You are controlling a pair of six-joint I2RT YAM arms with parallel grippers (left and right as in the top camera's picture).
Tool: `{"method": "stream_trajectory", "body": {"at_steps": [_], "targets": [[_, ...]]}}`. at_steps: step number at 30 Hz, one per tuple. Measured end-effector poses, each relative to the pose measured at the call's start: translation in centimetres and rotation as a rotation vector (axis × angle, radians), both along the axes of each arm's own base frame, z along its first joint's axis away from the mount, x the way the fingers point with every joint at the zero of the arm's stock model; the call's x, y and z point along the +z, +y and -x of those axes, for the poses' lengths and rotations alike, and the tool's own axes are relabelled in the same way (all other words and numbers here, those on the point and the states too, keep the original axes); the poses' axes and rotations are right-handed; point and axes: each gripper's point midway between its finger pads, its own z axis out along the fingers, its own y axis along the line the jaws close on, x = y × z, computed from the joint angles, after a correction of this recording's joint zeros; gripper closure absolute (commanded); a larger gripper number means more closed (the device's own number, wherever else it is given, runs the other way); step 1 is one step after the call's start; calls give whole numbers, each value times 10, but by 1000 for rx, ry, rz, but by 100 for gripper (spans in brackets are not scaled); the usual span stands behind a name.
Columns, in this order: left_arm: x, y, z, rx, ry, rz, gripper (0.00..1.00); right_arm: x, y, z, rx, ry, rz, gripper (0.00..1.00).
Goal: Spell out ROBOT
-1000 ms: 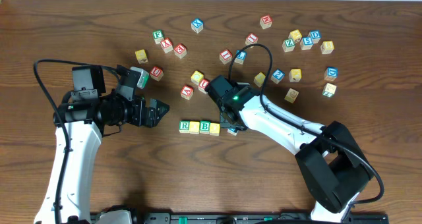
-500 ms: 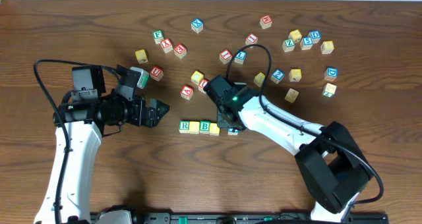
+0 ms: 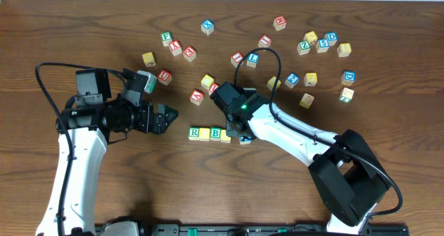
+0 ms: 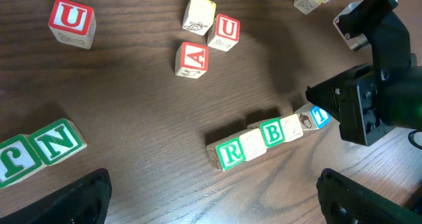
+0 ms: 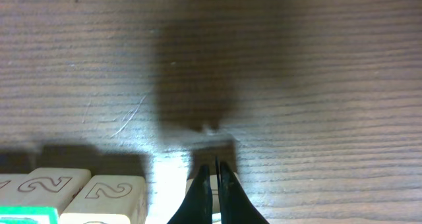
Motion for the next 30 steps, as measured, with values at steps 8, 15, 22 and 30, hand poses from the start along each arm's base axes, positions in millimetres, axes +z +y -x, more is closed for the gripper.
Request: {"method": "stream_trajectory", "body": {"at_steps": [8,15,22,30], "targets": [[0,0,0,0,0,0,2,-1,-25,-6,-56,14,47,99],[0,0,0,0,0,0,2,-3,-35,10,-74,90,73,99],[0,0,0,0,0,0,2,-5,-39,34,-83,185,93,99],[0,0,0,0,0,0,2,-5,-34,47,-73,223,93,99]]}}
